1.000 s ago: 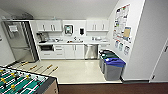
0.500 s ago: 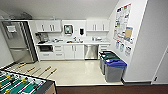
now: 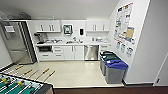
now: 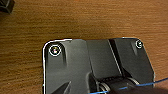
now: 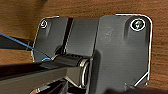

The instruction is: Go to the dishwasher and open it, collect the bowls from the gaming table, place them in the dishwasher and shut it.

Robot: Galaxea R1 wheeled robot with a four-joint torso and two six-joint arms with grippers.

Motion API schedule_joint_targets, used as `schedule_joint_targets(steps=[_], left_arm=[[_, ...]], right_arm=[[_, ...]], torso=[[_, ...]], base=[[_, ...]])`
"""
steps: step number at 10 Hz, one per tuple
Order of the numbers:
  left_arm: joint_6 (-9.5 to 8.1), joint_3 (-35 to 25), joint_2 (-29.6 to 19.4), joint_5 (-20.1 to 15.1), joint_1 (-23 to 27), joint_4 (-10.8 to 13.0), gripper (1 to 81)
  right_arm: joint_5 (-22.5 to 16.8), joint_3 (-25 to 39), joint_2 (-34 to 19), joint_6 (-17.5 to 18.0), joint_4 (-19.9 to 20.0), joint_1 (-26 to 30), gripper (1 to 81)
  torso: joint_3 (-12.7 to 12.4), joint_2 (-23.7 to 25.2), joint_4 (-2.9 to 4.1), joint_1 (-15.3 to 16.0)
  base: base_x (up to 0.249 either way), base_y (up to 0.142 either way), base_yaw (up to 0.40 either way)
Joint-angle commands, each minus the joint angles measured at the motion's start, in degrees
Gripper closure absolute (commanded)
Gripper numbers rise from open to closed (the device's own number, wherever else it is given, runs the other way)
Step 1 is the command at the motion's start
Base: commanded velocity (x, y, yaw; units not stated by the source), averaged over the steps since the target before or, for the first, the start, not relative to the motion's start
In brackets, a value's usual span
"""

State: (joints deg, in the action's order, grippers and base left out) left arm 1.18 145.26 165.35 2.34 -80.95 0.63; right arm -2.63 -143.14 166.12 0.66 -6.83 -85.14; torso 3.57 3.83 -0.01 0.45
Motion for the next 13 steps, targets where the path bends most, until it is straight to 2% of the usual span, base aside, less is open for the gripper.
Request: schedule_joint_targets(steps=[1,13], left_arm=[[-0.39,-0.33,-0.63,-2.69,3.82,-0.37,1.0],[-0.39,-0.33,-0.72,-2.60,3.81,-0.37,1.0]], right_arm=[[-2.90,-0.46,-0.41,-0.22,0.15,3.08,1.0],[-2.90,-1.16,-0.15,-0.31,-0.03,3.35,1.0]], torso=[[0.00,0.00,0.00,0.00],[0.00,0.00,0.00,0.00]], base=[[0.115,0.000,0.000],[0.115,0.000,0.000]])
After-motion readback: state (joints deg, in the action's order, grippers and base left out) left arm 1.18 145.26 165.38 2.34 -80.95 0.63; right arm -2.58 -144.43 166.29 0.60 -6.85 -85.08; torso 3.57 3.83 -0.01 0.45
